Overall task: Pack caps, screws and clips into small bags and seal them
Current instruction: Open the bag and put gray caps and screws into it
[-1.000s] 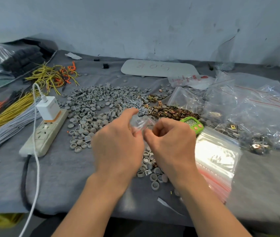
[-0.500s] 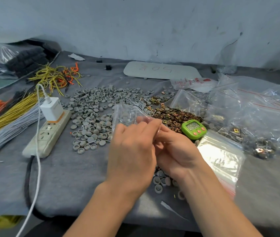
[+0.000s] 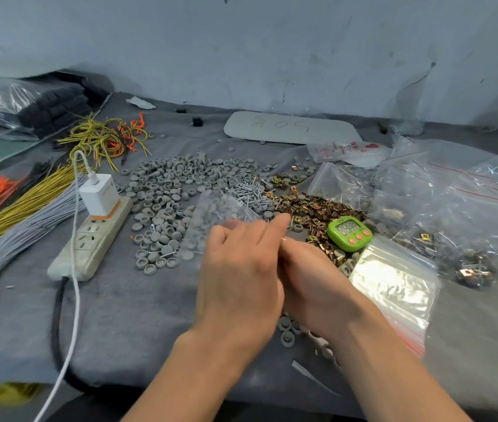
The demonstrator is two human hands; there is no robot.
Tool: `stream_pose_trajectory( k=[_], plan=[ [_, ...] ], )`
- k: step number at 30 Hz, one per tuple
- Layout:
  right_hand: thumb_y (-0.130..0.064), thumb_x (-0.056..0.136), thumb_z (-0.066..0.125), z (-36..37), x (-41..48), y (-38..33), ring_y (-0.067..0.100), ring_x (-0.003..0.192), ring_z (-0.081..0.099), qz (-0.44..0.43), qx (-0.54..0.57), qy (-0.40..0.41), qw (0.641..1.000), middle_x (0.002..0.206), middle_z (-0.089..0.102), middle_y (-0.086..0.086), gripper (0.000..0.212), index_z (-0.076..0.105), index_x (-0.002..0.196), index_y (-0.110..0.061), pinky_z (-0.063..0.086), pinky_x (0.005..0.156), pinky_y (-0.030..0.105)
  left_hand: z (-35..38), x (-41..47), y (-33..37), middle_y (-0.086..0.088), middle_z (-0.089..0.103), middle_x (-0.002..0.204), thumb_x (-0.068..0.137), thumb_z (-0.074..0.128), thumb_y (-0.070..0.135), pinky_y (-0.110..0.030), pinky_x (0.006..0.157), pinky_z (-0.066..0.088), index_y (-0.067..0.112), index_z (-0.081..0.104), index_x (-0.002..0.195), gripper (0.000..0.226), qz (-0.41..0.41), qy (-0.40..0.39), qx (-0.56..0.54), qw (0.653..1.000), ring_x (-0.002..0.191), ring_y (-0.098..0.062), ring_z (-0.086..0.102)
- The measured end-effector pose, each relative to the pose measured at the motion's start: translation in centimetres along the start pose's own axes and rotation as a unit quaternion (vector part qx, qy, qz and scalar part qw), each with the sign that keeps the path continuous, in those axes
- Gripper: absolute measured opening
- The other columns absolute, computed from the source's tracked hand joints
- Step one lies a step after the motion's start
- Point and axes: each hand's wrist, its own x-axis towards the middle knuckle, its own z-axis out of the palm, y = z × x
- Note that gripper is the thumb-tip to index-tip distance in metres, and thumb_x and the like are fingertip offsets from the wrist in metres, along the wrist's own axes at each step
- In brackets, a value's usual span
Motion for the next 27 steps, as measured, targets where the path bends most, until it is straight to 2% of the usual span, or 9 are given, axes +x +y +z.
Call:
stream_pose_trajectory(
  k=[2,6,8,10,15,20,22,24,27],
  plan=[
    [-0.008,0.109,0.038,0.3,-0.2,-0.1,0.023,0.128,0.064,-0.012,0.004,-0.005,1.0,0.131,0.07,0.013,0.037,0.061,0.137,-0.002,0.047,0.113,0.036,-0.4,0.2,-0.4,0.003,0.072,0.094,0.061,0.068,0.007,-0.033,0.079,0.033,0.017,0.07,0.129,0.069,-0.016,-0.034,-0.013,0.999,0.084,-0.021,0.065],
    [0.003,0.104,0.041,-0.6,-0.1,-0.4,0.022,0.092,0.068,-0.04,0.002,0.03,0.999,0.093,0.074,0.01,0.027,0.067,0.104,0.006,0.056,0.079,0.026,-1.2,0.3,-1.2,0.012,0.063,0.096,0.066,0.064,0.027,-0.032,0.088,0.038,0.03,0.069,0.125,0.06,-0.005,-0.047,-0.039,0.998,0.091,-0.017,0.054],
    [0.001,0.105,0.042,-0.8,-0.1,-0.7,0.025,0.109,0.068,-0.056,0.002,0.024,0.998,0.114,0.073,0.015,0.029,0.063,0.122,0.011,0.053,0.097,0.034,-1.4,0.3,-1.6,0.01,0.055,0.1,0.063,0.066,0.022,-0.035,0.092,0.041,0.031,0.068,0.125,0.063,0.001,-0.033,-0.037,0.999,0.096,-0.018,0.049],
    [0.002,0.103,0.044,-0.9,-0.2,-0.8,0.022,0.115,0.068,-0.069,-0.007,0.005,0.998,0.126,0.072,0.013,0.034,0.065,0.13,0.003,0.051,0.104,0.034,-1.5,0.3,-1.9,0.005,0.055,0.115,0.06,0.069,0.012,-0.038,0.099,0.042,0.03,0.066,0.127,0.069,0.018,-0.039,-0.02,0.999,0.108,-0.023,0.05],
    [0.012,0.099,0.045,-1.2,-0.4,-0.6,0.01,0.073,0.072,-0.07,-0.045,-0.035,0.996,0.087,0.077,0.006,0.039,0.079,0.092,-0.006,0.058,0.067,0.023,-1.4,0.6,-2.0,-0.003,0.034,0.164,0.066,0.046,0.01,-0.049,0.126,0.018,0.032,0.04,0.154,0.091,0.088,-0.143,0.075,0.983,0.155,-0.028,0.023],
    [0.01,0.094,0.059,-1.1,-0.5,-0.9,0.013,0.066,0.068,-0.086,-0.104,-0.038,0.99,0.076,0.071,0.007,0.027,0.076,0.082,-0.007,0.058,0.061,0.025,-0.9,0.6,-2.3,0.003,0.062,0.122,0.079,0.057,0.019,-0.047,0.126,0.018,0.027,0.055,0.135,0.056,0.072,-0.076,0.054,0.993,0.124,-0.023,0.054],
    [0.009,0.091,0.065,-1.6,-0.6,-1.3,0.018,0.072,0.072,-0.105,-0.135,0.023,0.985,0.083,0.077,0.011,0.023,0.081,0.084,-0.007,0.06,0.066,0.027,-0.8,0.9,-2.9,0.004,0.063,0.112,0.08,0.06,0.023,-0.044,0.126,0.017,0.025,0.058,0.129,0.048,0.028,-0.043,0.055,0.997,0.113,-0.021,0.055],
    [0.009,0.089,0.065,-2.5,-0.6,-1.9,0.019,0.071,0.074,-0.147,-0.222,0.132,0.955,0.083,0.079,0.011,0.027,0.082,0.084,-0.012,0.061,0.066,0.027,-0.8,1.1,-4.0,0.005,0.063,0.114,0.074,0.074,0.02,-0.039,0.126,0.015,0.026,0.058,0.128,0.057,-0.025,-0.04,0.059,0.997,0.115,-0.018,0.053],
    [-0.007,0.089,0.07,-3.1,-0.5,-1.9,0.006,0.06,0.067,-0.169,-0.499,0.237,0.816,0.074,0.077,-0.009,0.023,0.083,0.082,-0.025,0.056,0.059,0.019,-0.9,1.1,-5.7,0.007,0.061,0.116,0.068,0.088,0.022,-0.034,0.114,0.03,0.028,0.055,0.13,0.07,-0.079,-0.053,0.02,0.995,0.113,-0.012,0.044]
  ],
)
